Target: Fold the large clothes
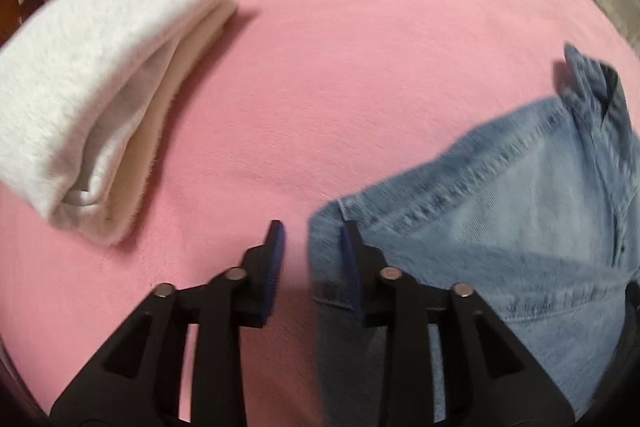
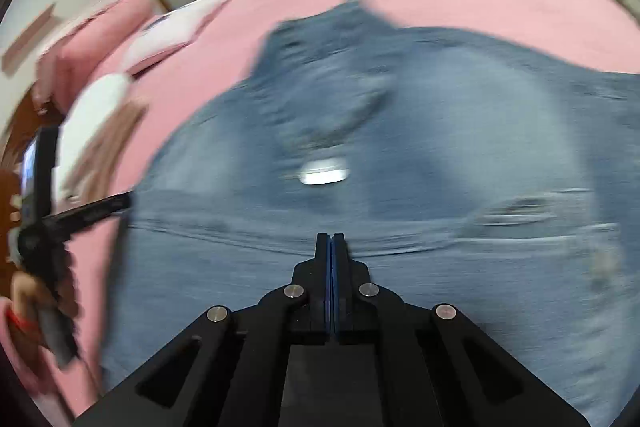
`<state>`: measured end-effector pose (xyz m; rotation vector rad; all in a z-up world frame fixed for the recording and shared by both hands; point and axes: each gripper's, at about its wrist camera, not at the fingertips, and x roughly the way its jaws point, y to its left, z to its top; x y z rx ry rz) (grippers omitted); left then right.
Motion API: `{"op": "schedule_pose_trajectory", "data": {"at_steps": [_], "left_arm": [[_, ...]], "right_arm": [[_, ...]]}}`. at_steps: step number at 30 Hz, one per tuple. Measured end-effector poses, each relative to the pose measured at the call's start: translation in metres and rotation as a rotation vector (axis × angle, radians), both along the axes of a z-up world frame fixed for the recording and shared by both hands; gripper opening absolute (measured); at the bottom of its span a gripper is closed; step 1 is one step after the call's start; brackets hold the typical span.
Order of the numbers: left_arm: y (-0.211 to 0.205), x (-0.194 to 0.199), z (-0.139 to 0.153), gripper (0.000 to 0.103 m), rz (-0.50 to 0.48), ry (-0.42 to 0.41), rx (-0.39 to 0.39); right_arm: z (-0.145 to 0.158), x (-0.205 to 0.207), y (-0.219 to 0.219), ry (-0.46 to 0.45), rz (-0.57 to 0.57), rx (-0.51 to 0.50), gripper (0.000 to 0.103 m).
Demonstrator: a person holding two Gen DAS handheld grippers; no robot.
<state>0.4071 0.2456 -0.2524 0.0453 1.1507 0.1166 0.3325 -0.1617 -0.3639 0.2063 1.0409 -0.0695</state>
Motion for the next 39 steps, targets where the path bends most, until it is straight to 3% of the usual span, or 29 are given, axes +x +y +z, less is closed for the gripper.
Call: {"op": "schedule_pose_trajectory", "data": {"at_steps": [1,4,8,11,13,16,19,24,27,29,31,35,39], "left_arm": [[0.005,0.002,-0.001,0.037,0.003,0.007,-0.007],[0.013,0.004,-0.005,0.038,0.008,0.019,-0.028],[0.015,0.005,-0.008,0.037,0.011,0.015,-0.009],[0.004,0.01,-0.009,0.022,0.017,-0.014,-0.027],[-0.02,0.019,-0.014,0.018,0.022,-0.034,-0.015],[-0.022,-0.003,0.007,0.014,0.051,-0.069,-0.039],[-0.022,-0.033,0.031,0.014,0.047,-0.091,-0.11],[-0.047,-0.104,0.043,0.014,-0.056,-0.032,-0.161],[-0.069,-0.145,0.04,0.014,-0.129,0.03,-0.126],[-0.077,-0.159,0.023,0.014,-0.157,0.097,-0.066],[-0.075,-0.171,0.012,0.014,-0.162,0.114,-0.03],[-0.07,-0.182,0.013,0.014,-0.214,0.103,0.01],[-0.06,-0.179,0.012,0.014,-0.219,0.114,-0.019]], "right_arm": [[-0.005,-0.003,-0.017,0.011,-0.042,-0.035,0.0],[-0.005,-0.019,-0.05,0.005,-0.124,-0.015,0.0],[-0.007,-0.024,-0.06,0.003,-0.197,0.026,0.0],[-0.011,-0.026,-0.065,0.01,-0.284,0.061,0.0],[-0.008,-0.023,-0.071,0.019,-0.32,0.071,0.0],[0.005,-0.032,-0.07,0.044,-0.363,0.131,0.0],[0.024,-0.054,-0.06,0.01,-0.361,0.217,0.0],[0.034,-0.073,-0.012,0.002,-0.216,0.307,0.0],[0.028,-0.079,0.024,0.045,-0.069,0.34,0.0],[0.023,-0.082,0.049,0.077,0.012,0.29,0.0],[0.012,-0.083,0.06,0.121,0.041,0.265,0.0],[0.007,-0.088,0.031,0.117,-0.094,0.32,0.0],[0.01,-0.094,-0.021,0.088,-0.228,0.263,0.0]]}}
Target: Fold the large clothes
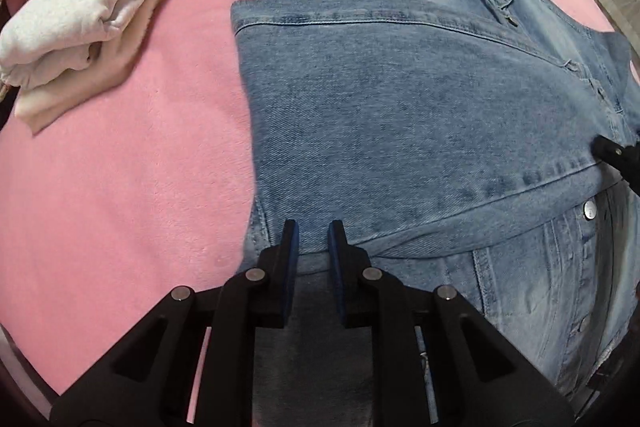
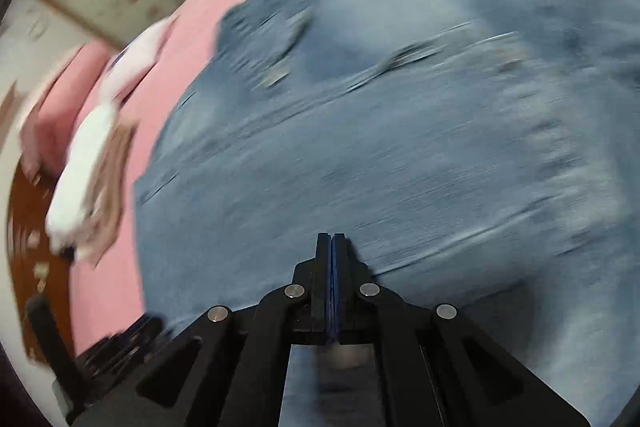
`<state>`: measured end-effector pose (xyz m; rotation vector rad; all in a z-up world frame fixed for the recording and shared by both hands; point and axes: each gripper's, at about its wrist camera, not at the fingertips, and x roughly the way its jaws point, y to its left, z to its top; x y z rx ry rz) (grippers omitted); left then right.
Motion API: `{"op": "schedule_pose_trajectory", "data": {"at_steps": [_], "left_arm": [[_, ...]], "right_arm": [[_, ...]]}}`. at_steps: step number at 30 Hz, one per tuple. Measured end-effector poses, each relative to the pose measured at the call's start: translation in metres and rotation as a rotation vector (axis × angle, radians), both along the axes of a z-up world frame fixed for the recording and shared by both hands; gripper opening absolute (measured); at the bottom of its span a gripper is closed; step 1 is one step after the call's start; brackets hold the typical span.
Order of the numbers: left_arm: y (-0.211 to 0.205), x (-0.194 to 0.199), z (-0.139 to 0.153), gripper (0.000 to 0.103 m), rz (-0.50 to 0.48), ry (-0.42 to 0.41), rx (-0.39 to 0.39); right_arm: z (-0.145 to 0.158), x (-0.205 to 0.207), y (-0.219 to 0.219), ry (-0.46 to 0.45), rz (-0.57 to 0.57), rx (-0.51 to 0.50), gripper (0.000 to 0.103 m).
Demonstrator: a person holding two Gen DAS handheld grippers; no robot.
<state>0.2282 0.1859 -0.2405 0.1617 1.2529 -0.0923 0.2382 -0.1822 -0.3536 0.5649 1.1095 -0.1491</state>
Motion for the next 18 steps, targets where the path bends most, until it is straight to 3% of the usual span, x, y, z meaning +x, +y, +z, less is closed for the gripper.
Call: {"op": "schedule_pose_trajectory", "data": {"at_steps": [4,6,10,14,16,18], "left_arm": [[0.006,0.004,0.0,0.014,0.016,0.006,-0.022],[0.003,0.003,-0.002,0.014,0.014,-0.001,-0.005],[-0.003,0.001,-0.004,0.014,0.01,-0.012,0.034],[-0.002,0.0,-0.002,0.014,0.018,-0.005,0.022],[0.0,0.001,-0.002,0.014,0.018,0.003,0.012],[0.001,0.002,-0.004,0.014,0.013,0.007,0.005]], "right_arm": [[0.003,-0.023,-0.056,-0.009,-0.119,-0.047,0.0],[-0.003,-0.029,-0.075,-0.042,-0.127,0.055,0.0],[0.0,-0.021,-0.062,-0.012,-0.082,-0.039,0.0],[0.02,-0.021,-0.053,-0.099,-0.146,-0.101,0.0],[0.023,-0.017,-0.057,-0.083,-0.195,-0.157,0.0],[0.007,-0.014,-0.067,-0.042,-0.221,-0.104,0.0]]}}
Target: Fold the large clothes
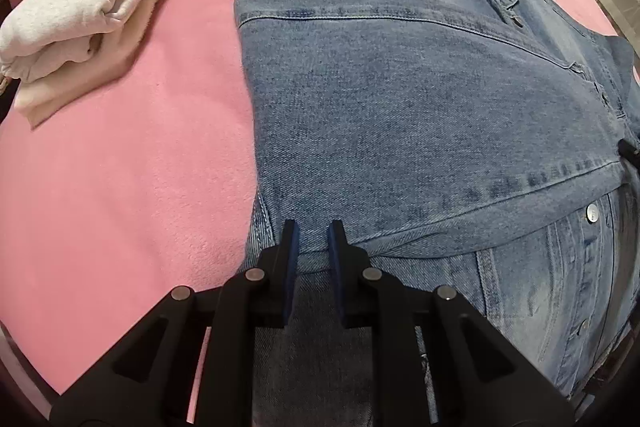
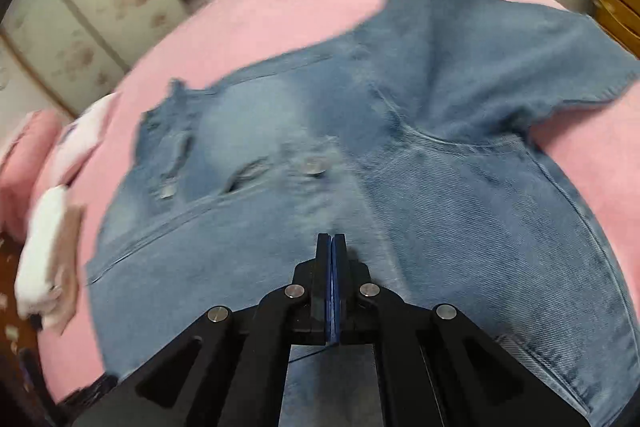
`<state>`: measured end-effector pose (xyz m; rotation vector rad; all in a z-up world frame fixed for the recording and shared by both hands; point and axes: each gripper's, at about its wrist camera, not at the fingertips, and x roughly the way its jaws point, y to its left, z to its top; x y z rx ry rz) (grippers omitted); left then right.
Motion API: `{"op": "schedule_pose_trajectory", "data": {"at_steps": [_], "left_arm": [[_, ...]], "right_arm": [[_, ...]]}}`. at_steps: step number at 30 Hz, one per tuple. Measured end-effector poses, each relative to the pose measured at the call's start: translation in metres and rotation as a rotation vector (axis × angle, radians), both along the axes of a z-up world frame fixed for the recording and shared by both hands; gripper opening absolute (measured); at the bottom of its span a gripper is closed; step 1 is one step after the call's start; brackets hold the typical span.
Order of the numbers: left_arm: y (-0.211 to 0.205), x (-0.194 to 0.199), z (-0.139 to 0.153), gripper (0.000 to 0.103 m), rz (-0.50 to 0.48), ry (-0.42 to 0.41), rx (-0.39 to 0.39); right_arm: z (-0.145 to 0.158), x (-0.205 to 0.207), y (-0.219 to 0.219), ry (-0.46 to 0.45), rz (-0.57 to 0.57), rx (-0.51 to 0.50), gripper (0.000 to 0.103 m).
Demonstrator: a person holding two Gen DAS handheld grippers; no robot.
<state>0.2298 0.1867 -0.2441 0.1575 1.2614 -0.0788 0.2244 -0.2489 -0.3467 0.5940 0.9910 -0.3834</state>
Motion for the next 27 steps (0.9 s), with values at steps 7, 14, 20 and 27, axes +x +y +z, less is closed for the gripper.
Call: {"op": "schedule_pose_trajectory", "data": {"at_steps": [7,14,20,27], "left_arm": [[-0.007,-0.003,0.001,0.014,0.018,-0.007,0.058],[-0.059,-0.023,0.048,0.014,-0.007,-0.024,0.01],[-0.141,-0.037,0.065,0.023,-0.059,0.079,-0.026],[-0.255,-0.058,0.057,0.04,-0.065,0.175,-0.006]], "right_arm": [[-0.011,-0.023,-0.008,0.015,0.023,-0.025,0.0],[0.004,-0.078,-0.025,-0.035,-0.072,0.217,0.063],[0.01,-0.118,-0.058,-0.104,-0.224,0.385,0.077],[-0.006,-0.143,-0.118,-0.039,-0.297,0.513,0.077]]}}
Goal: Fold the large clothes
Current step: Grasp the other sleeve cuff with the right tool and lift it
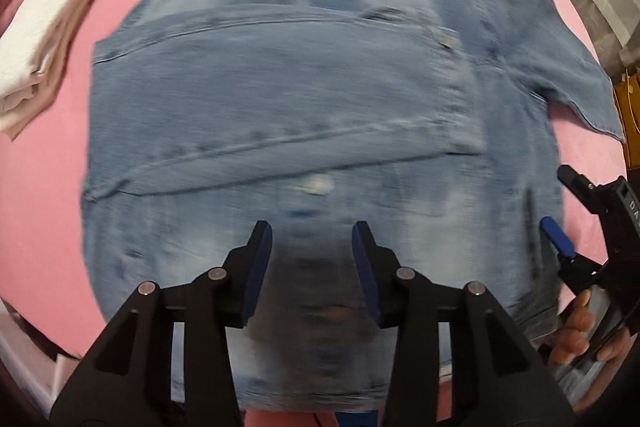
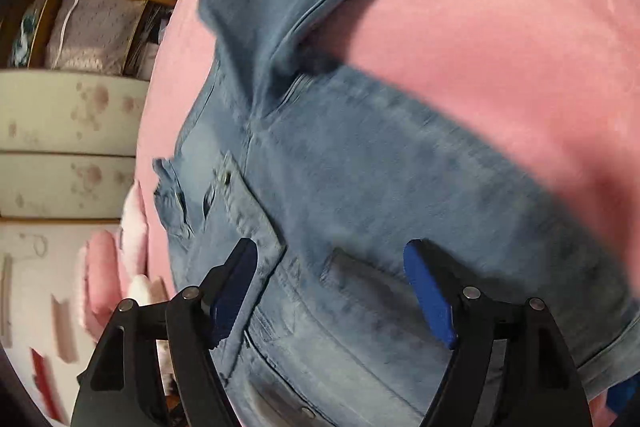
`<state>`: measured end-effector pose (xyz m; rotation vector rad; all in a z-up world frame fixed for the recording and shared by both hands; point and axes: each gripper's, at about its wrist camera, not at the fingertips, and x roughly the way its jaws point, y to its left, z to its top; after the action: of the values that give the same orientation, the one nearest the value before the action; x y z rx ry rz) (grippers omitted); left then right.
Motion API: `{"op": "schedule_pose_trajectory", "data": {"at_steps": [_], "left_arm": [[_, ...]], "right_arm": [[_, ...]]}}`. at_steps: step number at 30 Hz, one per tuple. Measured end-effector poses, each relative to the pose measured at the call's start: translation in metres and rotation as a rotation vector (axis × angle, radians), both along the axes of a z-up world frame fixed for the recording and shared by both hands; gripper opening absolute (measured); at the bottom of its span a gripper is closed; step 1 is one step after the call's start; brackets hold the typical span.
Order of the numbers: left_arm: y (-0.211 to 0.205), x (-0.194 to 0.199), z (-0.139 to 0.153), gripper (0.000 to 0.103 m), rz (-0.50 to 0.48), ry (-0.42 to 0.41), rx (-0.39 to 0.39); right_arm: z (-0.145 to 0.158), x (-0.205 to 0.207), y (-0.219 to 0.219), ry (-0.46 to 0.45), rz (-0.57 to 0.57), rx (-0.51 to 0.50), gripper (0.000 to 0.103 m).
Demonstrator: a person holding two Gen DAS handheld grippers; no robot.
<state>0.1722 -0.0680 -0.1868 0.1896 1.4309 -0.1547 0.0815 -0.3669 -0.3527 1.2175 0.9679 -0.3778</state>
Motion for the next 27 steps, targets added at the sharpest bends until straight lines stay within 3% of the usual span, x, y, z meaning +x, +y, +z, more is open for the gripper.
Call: {"op": "schedule_pose_trajectory", "data": {"at_steps": [2,7,13,19,27], "left_arm": [[-0.035,-0.006,-0.002,0.048,0.004,0.014,0.004],[-0.11,-0.008,0.001,0.05,-0.028,0.031,-0.021],[-0.201,-0.011,0.008,0.053,-0.12,0.001,0.001],[-0.256,-0.01,0.006,0.053,-0.195,0.02,0.016],[-0.289,0.001,-0.002,0.053,-0.213,0.031,0.041]], "right_arm": [[-0.001,-0.005,-0.024,0.016,0.02,0.03,0.077],[0.003,-0.016,-0.09,0.024,0.017,0.014,0.077],[0.006,-0.037,-0.196,0.007,-0.104,0.01,0.077],[0.004,-0.049,-0.287,-0.015,-0.223,0.006,0.073],[0.0,-0.029,-0.378,-0.055,-0.319,-0.034,0.047]]}}
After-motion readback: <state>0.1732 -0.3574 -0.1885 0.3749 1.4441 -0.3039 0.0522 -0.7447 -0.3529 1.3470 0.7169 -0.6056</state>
